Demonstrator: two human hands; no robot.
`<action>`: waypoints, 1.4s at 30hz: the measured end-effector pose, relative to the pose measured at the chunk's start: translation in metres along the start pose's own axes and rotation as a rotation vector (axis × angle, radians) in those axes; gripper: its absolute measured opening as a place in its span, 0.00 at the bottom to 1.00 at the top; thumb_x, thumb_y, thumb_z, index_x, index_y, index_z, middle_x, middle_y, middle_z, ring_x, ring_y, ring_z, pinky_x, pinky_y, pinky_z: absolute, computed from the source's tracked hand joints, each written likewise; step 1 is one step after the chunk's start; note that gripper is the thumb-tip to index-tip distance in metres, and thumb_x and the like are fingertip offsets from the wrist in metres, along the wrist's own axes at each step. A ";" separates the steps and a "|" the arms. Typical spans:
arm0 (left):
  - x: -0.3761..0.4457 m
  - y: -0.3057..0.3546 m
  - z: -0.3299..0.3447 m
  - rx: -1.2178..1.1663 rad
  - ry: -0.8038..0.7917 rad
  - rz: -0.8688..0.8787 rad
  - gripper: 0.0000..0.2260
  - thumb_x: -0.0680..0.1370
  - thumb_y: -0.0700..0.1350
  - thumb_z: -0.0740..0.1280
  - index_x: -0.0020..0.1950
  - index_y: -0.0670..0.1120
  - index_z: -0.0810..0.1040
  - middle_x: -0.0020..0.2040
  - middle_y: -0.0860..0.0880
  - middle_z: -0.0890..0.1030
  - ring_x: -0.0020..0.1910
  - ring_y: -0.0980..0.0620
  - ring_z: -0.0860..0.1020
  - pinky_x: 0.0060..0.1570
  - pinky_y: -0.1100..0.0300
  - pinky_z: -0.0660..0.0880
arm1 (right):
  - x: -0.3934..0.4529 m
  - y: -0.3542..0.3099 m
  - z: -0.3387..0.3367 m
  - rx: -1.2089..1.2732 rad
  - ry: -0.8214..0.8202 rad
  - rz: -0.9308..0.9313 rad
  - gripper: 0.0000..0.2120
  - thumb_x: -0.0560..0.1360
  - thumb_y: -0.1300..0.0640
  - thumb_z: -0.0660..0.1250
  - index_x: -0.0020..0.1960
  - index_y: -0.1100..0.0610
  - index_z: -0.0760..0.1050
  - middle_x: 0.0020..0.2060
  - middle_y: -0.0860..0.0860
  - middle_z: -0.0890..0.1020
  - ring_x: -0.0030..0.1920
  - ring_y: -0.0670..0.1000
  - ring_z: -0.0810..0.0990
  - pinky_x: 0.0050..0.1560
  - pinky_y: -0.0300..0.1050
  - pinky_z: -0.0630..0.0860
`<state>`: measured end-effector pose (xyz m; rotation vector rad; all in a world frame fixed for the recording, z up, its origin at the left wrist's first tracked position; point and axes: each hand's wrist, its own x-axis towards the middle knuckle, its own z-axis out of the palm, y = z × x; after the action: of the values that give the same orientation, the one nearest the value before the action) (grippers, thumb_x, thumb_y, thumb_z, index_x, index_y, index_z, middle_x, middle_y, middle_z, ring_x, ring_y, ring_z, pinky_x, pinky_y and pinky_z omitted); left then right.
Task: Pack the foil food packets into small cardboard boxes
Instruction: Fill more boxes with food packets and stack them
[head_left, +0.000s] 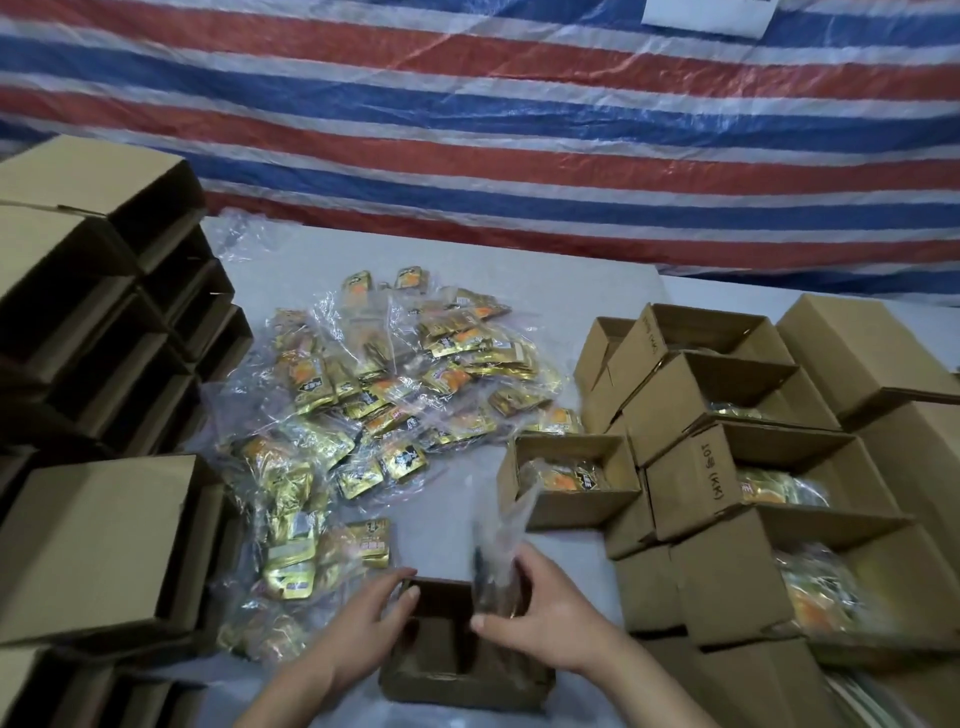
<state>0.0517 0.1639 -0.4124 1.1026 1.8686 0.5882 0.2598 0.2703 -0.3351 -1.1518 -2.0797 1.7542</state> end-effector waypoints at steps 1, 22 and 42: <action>-0.001 -0.002 0.002 -0.051 -0.001 -0.003 0.13 0.83 0.49 0.61 0.66 0.52 0.74 0.64 0.54 0.77 0.65 0.58 0.73 0.67 0.65 0.66 | 0.001 0.001 0.003 -0.133 -0.086 -0.015 0.26 0.65 0.48 0.77 0.60 0.49 0.73 0.51 0.44 0.82 0.51 0.38 0.79 0.56 0.42 0.77; -0.011 -0.021 0.027 -0.313 0.055 0.082 0.07 0.83 0.50 0.59 0.55 0.59 0.76 0.55 0.57 0.78 0.56 0.67 0.74 0.60 0.71 0.67 | 0.053 0.063 0.071 -0.889 -0.583 0.365 0.28 0.75 0.52 0.69 0.73 0.54 0.67 0.68 0.55 0.75 0.68 0.58 0.74 0.67 0.46 0.70; -0.014 -0.017 0.025 -0.252 0.073 0.075 0.07 0.83 0.51 0.59 0.56 0.61 0.75 0.51 0.58 0.79 0.51 0.65 0.76 0.53 0.68 0.70 | 0.052 0.050 0.087 -0.702 -0.565 0.525 0.21 0.83 0.53 0.52 0.73 0.59 0.68 0.72 0.58 0.71 0.71 0.56 0.69 0.69 0.46 0.63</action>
<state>0.0683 0.1428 -0.4317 0.9986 1.7628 0.8923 0.1948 0.2384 -0.4221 -1.6389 -3.1308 1.7318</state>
